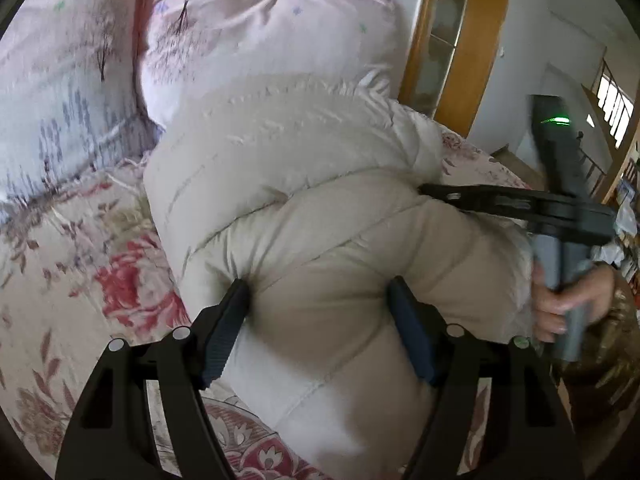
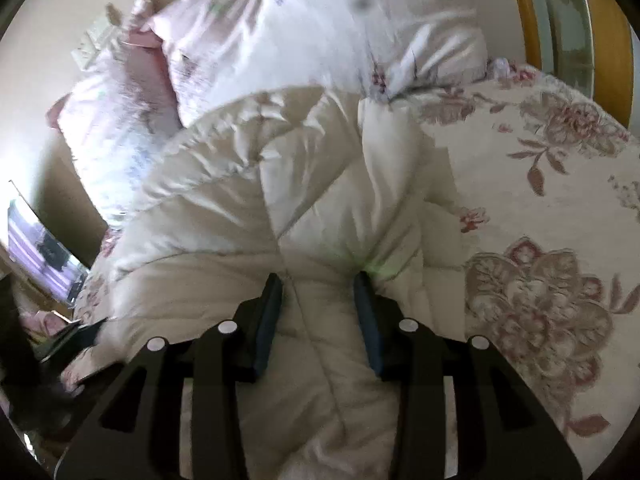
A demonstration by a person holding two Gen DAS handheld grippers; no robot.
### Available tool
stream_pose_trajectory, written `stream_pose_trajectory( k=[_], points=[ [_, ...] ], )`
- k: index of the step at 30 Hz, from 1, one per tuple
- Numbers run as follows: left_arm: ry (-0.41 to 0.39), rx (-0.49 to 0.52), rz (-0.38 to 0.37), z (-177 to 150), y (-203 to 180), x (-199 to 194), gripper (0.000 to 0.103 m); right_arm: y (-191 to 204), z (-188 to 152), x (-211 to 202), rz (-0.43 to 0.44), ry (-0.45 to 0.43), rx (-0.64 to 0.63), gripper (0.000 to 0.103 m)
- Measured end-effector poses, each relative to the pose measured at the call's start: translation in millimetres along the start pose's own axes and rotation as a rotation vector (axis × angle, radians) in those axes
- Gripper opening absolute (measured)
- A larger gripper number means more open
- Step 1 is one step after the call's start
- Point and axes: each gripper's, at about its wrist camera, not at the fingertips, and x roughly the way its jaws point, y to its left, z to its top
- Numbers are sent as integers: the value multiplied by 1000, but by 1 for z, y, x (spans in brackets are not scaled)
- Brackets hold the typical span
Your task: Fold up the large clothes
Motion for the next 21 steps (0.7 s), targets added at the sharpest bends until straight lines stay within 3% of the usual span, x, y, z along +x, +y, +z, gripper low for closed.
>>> stream_pose_trajectory(
  k=[4, 13, 14, 16, 17, 21],
  points=[
    [-5, 0, -6, -3, 2, 0, 74, -3, -15, -17, -23, 7, -35, 39],
    [-31, 6, -10, -5, -1, 0, 75, -19, -22, 5, -55, 50, 5, 41],
    [-37, -13, -25, -5, 2, -4, 74, -18, -19, 2, -56, 60, 3, 45],
    [-60, -93, -89, -3, 16, -17, 74, -20, -13, -7, -40, 73, 22, 63],
    [-72, -132, -115, -2, 24, -23, 75, -21, -10, -12, -29, 69, 33, 77],
    [-117, -292, -165, 5, 64, -36, 76, -36, 8, -36, 39, 16, 112, 92]
  ],
)
